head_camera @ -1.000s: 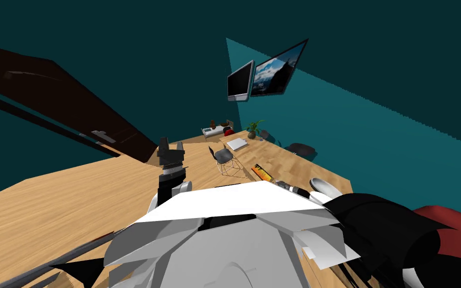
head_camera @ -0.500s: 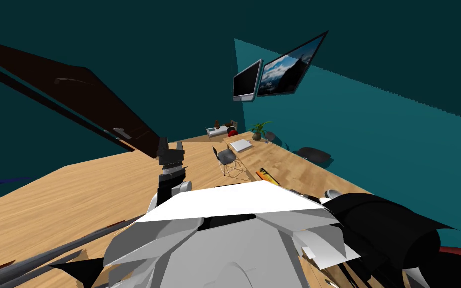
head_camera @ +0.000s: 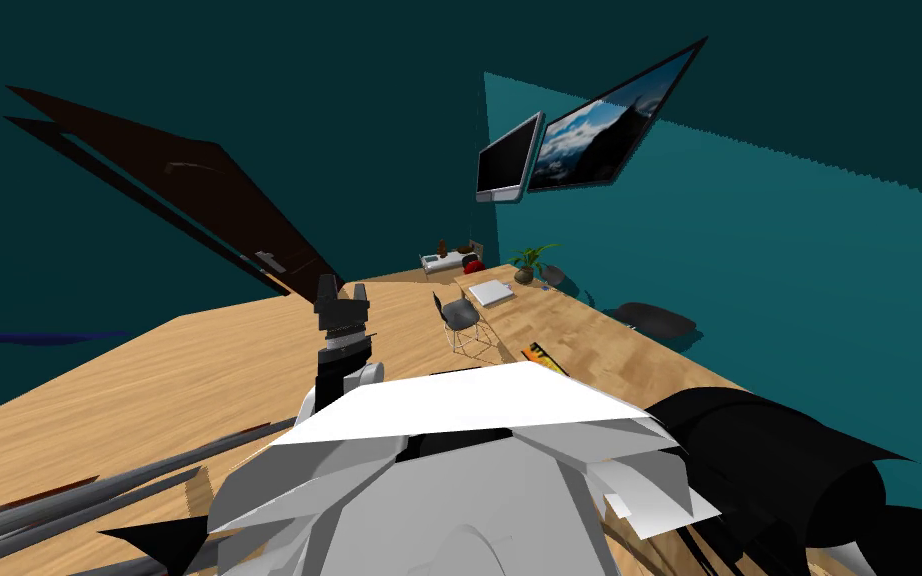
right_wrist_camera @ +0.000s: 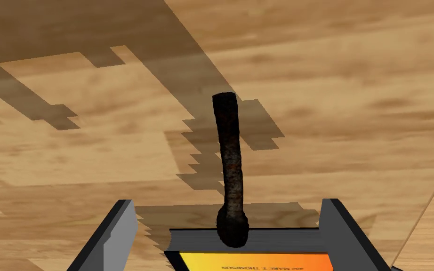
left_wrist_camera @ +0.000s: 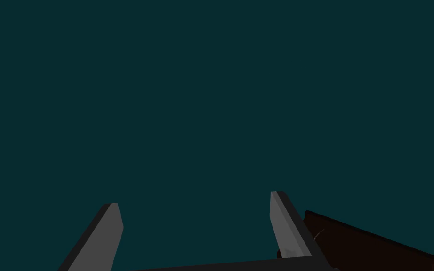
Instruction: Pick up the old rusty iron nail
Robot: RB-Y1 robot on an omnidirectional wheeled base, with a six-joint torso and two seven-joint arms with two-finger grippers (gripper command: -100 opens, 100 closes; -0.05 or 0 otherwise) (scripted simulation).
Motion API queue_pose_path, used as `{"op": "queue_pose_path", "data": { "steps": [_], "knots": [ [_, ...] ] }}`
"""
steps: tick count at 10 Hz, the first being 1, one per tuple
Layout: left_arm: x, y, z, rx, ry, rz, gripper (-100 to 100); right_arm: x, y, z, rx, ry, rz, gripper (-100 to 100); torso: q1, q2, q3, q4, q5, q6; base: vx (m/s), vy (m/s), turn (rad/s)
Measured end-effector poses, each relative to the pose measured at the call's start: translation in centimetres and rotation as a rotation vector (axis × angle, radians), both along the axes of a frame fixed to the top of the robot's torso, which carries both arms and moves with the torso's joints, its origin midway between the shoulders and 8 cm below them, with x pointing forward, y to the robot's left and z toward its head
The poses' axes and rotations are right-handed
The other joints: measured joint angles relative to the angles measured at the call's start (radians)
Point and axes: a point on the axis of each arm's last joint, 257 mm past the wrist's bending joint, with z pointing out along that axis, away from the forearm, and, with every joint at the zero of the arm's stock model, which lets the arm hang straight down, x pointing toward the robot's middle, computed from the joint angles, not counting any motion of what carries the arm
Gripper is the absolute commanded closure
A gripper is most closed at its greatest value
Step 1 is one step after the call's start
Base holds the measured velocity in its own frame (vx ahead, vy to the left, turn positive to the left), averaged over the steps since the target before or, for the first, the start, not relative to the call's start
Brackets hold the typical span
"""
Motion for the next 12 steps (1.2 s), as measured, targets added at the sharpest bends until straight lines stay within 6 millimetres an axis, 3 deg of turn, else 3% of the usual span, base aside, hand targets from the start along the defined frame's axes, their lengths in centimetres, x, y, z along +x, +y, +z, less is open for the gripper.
{"op": "queue_pose_path", "data": {
  "steps": [1, 2, 3, 6, 7, 11, 12],
  "knots": [
    [0.0, 0.0, 0.0, 0.0, 0.0, 0.0, 0, -1.0, -0.7, -0.2, -0.017, 0.02, 0.005, -100, -0.001, 0.001, 0.0, 0.0, 0.0, 0.001, 0.01, 0.016, -0.007],
    [0.0, 0.0, 0.0, 0.0, 0.0, 0.0, 0, -1.1, -0.7, -0.2, -0.018, 0.022, 0.008, 0, -0.002, 0.002, 0.001, 0.0, -0.001, 0.0, 0.0, 0.0, 0.0],
    [0.0, 0.0, 0.0, 0.0, 0.0, 0.0, 0, -1.1, -0.7, -0.2, -0.018, 0.022, 0.008, -100, -0.003, 0.002, 0.001, 0.001, -0.001, 0.001, 0.007, -0.029, 0.075],
    [0.0, 0.0, 0.0, 0.0, 0.0, 0.0, 0, -1.9, 0.6, -2.2, -0.013, 0.022, -0.016, -100, -0.008, 0.002, 0.001, 0.001, -0.002, 0.0, 0.005, -0.049, 0.072],
    [0.0, 0.0, 0.0, 0.0, 0.0, 0.0, 0, -1.9, 0.6, -2.3, -0.015, 0.022, -0.016, 100, -0.006, 0.002, 0.001, 0.001, -0.002, 0.001, 0.001, -0.006, -0.002],
    [0.0, 0.0, 0.0, 0.0, 0.0, 0.0, 0, -1.9, 0.6, -2.3, -0.014, 0.022, -0.016, 100, -0.005, 0.003, 0.001, 0.001, -0.002, 0.0, 0.0, 0.0, 0.0],
    [0.0, 0.0, 0.0, 0.0, 0.0, 0.0, 0, -1.9, 0.6, -2.3, -0.014, 0.022, -0.016, 0, -0.005, 0.003, 0.001, 0.001, -0.002, 0.0, 0.0, 0.0, 0.0]
  ]
}}
